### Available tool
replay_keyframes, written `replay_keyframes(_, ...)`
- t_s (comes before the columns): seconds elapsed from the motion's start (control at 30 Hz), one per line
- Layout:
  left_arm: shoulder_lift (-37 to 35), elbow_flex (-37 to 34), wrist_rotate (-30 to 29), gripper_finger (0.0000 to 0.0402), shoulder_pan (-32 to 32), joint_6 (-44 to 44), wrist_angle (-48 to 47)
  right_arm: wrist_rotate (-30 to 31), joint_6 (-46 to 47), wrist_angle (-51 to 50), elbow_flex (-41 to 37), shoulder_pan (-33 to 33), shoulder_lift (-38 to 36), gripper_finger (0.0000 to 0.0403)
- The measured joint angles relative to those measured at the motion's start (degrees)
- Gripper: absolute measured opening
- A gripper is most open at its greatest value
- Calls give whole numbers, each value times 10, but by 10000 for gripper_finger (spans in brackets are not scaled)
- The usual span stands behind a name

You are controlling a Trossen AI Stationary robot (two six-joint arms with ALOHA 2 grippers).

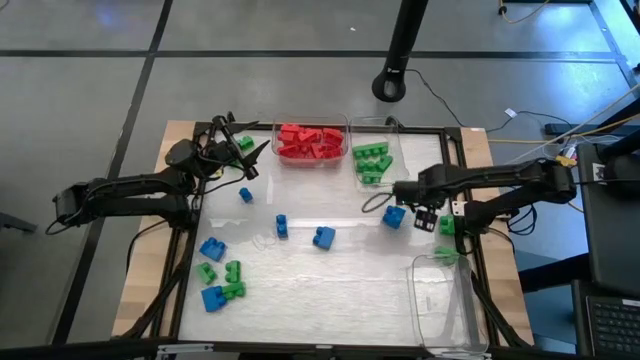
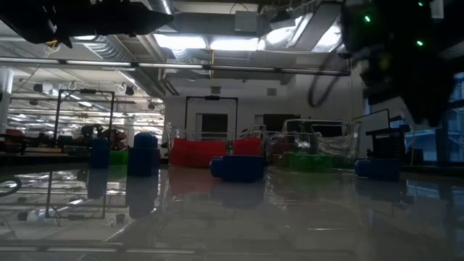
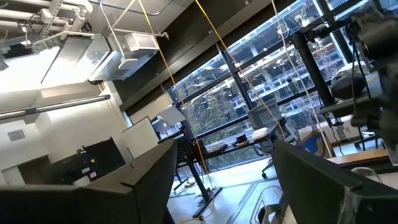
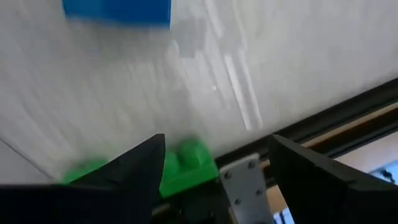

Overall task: Sort blocks
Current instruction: Put the green game piece into the top right transparent bin

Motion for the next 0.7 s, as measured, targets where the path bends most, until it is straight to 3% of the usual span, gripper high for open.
replay_keyframes(0.23,0,0,0,253,0,0,-3,-35,-11,24,-79,21,2,283)
replay_keyframes(0.7,0,0,0,253,0,2,0,-23,-49,38,-84,24,58,234)
